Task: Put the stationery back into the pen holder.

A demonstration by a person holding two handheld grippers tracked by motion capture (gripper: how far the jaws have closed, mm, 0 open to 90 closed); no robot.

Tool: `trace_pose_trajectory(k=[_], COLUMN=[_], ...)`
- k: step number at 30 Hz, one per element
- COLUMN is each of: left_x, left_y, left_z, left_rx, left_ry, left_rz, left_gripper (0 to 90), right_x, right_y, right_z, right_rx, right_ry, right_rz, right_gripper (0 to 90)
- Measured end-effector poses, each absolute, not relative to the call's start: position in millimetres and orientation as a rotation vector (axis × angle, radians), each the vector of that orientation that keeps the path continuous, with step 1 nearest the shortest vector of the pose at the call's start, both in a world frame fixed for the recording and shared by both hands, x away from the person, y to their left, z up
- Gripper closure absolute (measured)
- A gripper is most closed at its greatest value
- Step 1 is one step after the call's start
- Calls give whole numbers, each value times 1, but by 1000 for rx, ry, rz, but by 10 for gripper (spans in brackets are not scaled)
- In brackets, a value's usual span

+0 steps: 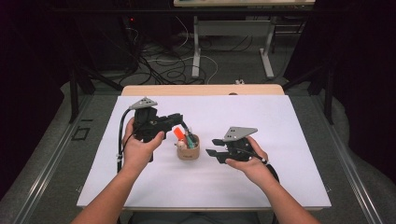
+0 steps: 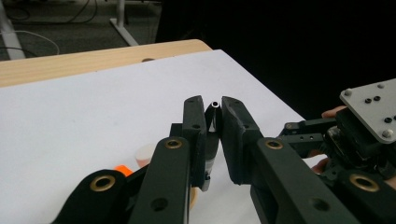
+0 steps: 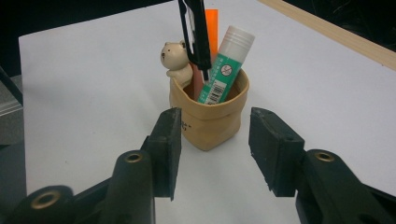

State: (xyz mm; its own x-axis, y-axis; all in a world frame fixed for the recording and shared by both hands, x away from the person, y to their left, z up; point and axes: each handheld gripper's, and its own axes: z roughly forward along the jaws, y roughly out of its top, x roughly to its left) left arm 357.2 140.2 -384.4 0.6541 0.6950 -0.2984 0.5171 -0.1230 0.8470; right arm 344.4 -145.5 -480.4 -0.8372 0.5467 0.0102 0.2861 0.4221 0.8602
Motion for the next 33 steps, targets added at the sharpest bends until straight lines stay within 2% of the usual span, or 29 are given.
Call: trace_pose_trajectory(k=[14,28,33], left_x=[368,381,382], left_y=[127,116,116], left_z=[-401,-439,-450], left_rx=[1905,1971,1932], left_ry=[1029,1068,1079], left_rz=[292,226,237], left_gripper=[806,806,801], right_x=[349,351,352], right_y=[-149,-150,-152], right_z=[-486,-488,-488], right_rx=[758,770,786], right_ry=[2399,2391,2386], right_rz=[1368,1350,1344], right_gripper=[429,363,327])
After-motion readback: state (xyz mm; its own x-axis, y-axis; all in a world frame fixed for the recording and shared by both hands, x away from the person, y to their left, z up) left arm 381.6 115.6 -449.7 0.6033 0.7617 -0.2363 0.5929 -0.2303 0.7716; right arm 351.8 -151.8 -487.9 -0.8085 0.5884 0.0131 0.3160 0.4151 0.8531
